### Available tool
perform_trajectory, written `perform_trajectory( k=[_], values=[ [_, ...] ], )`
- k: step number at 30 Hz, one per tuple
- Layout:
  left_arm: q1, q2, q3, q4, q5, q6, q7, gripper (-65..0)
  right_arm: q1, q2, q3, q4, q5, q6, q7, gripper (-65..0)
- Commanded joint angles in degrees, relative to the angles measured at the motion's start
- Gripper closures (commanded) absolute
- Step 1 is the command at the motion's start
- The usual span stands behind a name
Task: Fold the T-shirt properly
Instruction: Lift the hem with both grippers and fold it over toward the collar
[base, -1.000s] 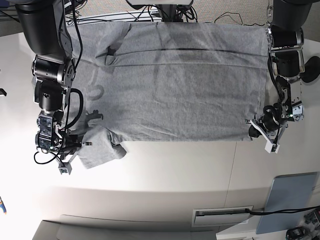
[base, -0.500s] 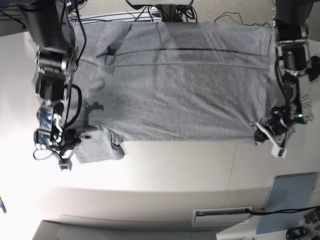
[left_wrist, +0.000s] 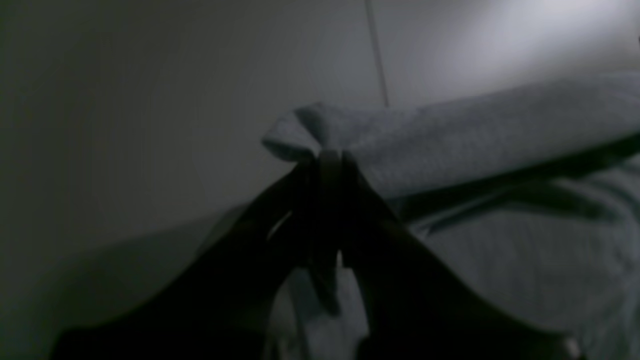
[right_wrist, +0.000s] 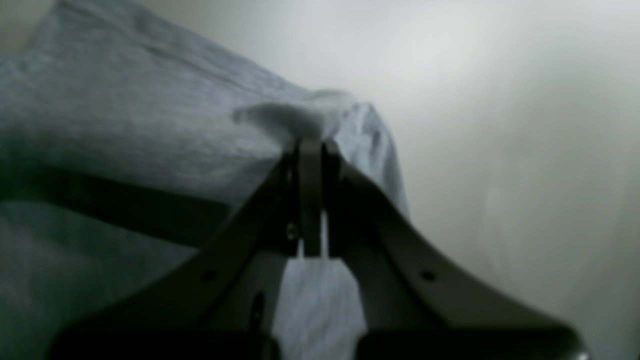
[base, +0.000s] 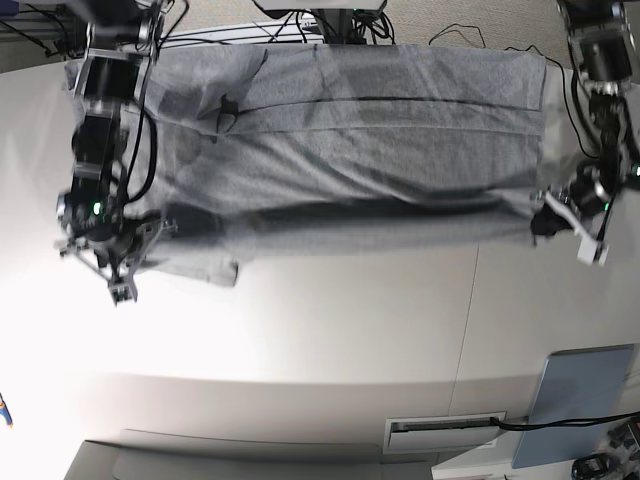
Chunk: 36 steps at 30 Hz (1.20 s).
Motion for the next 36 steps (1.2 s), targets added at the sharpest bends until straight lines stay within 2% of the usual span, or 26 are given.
perform_trajectory(
  k=[1, 6, 11, 16, 20, 32, 36],
  values=[
    [0.5, -1.33, -1.27, 1.64, -1.51, -0.61, -0.7, 0.0, -1.18, 0.87, 0.39, 3.37, -0.35, -0.46, 0.44, 0.0],
    [6.99, -1.31, -2.01, 3.3, -2.12, -1.4, -0.74, 0.0, -13.11, 0.85, 2.34, 15.41, -0.37, -1.88, -0.52, 0.0],
    [10.99, -1.33, -2.01, 3.37, -2.12, -1.42, -1.42, 0.0, -23.96, 0.72, 6.64, 26.08, -0.35, -1.92, -0.66, 0.0],
    [13.25, -1.33, -2.01, 3.39, -2.51, -4.39, -1.36, 0.0, -32.26, 0.55, 9.35, 33.38, -0.35, -1.92, -1.57, 0.0],
    [14.08, -1.31, -2.01, 3.39, -2.73, -4.35, -1.36, 0.0, -37.81, 0.55, 9.66, 37.29, -0.55, -2.95, -1.9, 0.0],
    [14.14, -2.78, -2.01, 3.69, -3.61, -4.33, -1.09, 0.0, -41.55, 0.55, 9.66, 37.81, -4.02, -4.72, -4.26, 0.0],
    [14.14, -3.93, -2.01, 4.63, -5.11, -4.33, 1.44, 0.0, -41.53, 0.55, 9.66, 37.81, -4.02, -4.7, -4.15, 0.0]
  ],
)
